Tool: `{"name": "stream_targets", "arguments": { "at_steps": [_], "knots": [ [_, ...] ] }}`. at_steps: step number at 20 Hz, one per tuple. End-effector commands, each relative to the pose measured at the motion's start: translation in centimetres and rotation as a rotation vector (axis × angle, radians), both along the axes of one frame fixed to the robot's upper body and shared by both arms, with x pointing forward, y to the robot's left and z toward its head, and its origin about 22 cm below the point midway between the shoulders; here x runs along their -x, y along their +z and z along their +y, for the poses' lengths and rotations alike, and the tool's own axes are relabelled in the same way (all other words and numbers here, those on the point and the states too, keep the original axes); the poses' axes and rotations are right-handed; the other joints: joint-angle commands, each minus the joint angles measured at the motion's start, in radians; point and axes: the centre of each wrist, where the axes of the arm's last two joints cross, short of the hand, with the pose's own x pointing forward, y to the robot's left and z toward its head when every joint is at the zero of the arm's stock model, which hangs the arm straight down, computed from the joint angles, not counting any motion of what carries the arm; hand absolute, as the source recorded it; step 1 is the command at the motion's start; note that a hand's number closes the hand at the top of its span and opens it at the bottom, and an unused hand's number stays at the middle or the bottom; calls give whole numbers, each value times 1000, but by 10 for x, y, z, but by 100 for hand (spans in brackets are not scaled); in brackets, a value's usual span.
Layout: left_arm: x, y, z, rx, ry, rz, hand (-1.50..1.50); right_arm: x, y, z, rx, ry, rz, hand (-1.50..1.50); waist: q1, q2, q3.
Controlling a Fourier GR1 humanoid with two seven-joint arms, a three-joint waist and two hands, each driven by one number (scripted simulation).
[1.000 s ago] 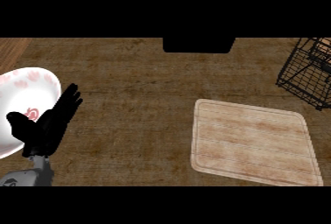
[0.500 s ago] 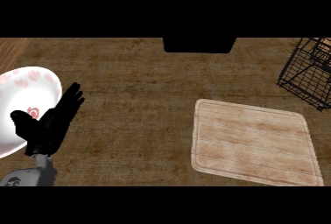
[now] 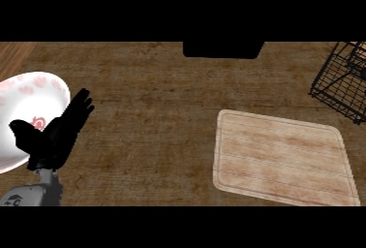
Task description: Pick the eggplant from the cutting board and place it in the tiered basket
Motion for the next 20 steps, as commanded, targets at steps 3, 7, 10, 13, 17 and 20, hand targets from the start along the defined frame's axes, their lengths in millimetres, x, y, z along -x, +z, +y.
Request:
{"name": "stream_targets", "arguments": {
  "at_steps": [3, 7, 10, 13, 17, 20],
  "knots": [
    [6, -8, 1, 1, -9, 5, 0, -13, 4, 13, 18, -10, -18, -150, 7, 2, 1],
    [-5, -1, 9, 13, -6, 11, 0, -14, 10, 13, -34, 16, -46, -150, 7, 4, 1],
    [2, -7, 0, -8, -7, 4, 0, -10, 7, 6, -154, 0, -91, -150, 7, 4, 2],
    [1, -4, 9, -1, 13, 5, 0, 6, 7, -17, -286, -13, -167, -150, 1, 4, 3],
    [8, -14, -1, 4, -10, 11, 0, 6, 33, -21, -457, -7, -257, -150, 4, 2, 2],
    [1, -8, 0, 10, 5, 7, 0, 14, 46, -32, -553, -47, -338, -150, 7, 5, 3]
  ]
}}
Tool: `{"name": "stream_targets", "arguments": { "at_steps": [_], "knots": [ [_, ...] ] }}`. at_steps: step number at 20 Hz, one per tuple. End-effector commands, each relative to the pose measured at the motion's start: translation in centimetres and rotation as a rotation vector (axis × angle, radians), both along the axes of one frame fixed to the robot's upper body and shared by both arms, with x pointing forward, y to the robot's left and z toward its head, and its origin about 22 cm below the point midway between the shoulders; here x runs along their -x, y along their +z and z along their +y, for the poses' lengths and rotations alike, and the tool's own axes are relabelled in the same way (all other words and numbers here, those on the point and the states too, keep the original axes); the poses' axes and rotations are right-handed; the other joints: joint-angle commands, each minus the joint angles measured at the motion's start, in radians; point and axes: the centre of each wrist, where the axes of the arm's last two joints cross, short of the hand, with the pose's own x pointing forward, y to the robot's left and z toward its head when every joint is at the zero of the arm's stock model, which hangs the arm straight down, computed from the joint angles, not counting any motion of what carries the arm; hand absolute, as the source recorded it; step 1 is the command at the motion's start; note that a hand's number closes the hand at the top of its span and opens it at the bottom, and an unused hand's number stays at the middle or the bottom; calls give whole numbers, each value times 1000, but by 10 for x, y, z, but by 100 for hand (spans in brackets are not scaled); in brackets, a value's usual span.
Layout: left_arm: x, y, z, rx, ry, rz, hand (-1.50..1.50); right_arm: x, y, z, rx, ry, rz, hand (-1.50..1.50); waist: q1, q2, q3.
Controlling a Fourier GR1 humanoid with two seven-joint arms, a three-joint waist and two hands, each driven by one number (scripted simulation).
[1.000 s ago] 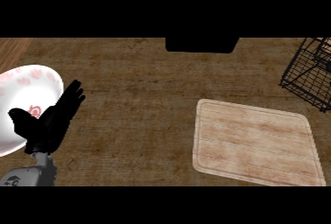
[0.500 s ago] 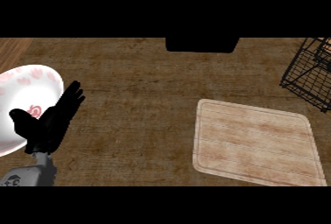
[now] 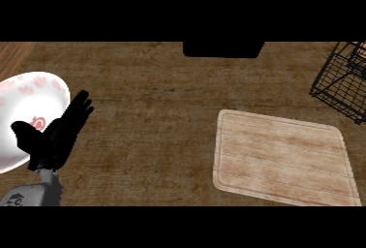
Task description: Pick the eggplant from the cutting board and place it in the tiered basket
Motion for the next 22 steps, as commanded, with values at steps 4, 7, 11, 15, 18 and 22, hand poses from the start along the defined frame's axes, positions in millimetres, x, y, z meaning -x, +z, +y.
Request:
{"name": "stream_targets", "arguments": {
  "at_steps": [4, 7, 11, 15, 18, 22],
  "knots": [
    [1, 9, -3, 3, 8, 12, 0, 34, 17, -42, -194, -87, -177, -150, -8, -4, 0],
    [11, -8, -3, -2, 2, 2, 0, 63, 35, -71, -191, -161, -214, -150, -5, -1, 0],
    [-8, 10, 4, -11, 12, 6, 0, 104, 51, -103, -222, -223, -239, -150, -18, 0, 1],
    [-2, -1, 6, 5, 5, -3, 0, 143, 65, -128, -238, -278, -259, -150, -16, 2, 1],
    [4, -5, -6, 18, 3, 5, 0, 160, 41, -139, -219, -297, -278, -150, -14, 2, 3],
    [5, 5, 13, -5, 15, -9, 0, 205, 63, -159, -202, -275, -258, -150, -23, -2, 4]
  ]
}}
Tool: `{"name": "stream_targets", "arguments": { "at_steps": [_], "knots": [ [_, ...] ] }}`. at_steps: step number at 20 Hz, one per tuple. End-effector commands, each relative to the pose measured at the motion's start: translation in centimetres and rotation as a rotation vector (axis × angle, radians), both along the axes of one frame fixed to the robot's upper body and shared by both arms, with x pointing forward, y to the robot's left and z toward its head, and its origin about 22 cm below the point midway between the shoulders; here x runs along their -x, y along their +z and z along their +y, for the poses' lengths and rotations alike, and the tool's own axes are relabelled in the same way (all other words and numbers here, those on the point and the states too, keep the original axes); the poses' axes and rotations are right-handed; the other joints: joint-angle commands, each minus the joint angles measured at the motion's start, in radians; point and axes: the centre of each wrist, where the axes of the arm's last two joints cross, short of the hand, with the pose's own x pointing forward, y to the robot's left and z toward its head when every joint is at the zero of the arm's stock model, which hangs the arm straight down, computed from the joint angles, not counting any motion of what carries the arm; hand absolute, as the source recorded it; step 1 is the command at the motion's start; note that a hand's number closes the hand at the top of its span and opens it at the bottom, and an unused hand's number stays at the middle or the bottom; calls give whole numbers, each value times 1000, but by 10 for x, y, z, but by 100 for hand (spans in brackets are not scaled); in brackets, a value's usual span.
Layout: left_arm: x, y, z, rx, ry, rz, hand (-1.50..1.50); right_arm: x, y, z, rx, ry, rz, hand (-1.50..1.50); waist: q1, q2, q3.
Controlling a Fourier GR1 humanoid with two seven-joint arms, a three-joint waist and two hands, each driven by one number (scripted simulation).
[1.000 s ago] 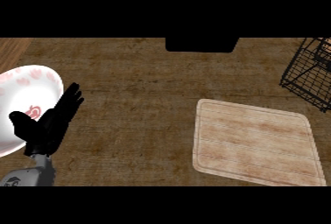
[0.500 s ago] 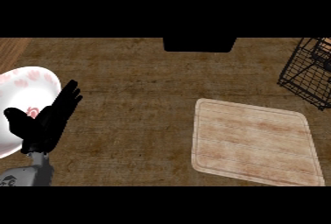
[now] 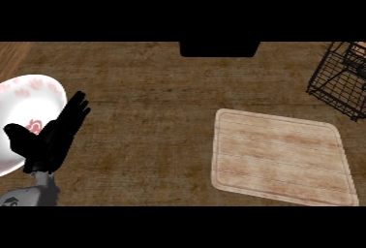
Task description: Pick the eggplant from the cutting board and place it in the tiered basket
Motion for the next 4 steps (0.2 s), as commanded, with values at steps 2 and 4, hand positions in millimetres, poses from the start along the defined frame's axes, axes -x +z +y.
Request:
{"name": "stream_targets", "arguments": {
  "at_steps": [2, 4],
  "knots": [
    [2, -8, 9, -3, 3, -2, 0, 35, -14, -16, 12, 1, -8, -150, -11, 0, 2],
    [-4, -2, 4, 3, 13, -10, 0, 53, 5, -23, 21, 7, 10, -150, -17, 1, 3]
  ]
}}
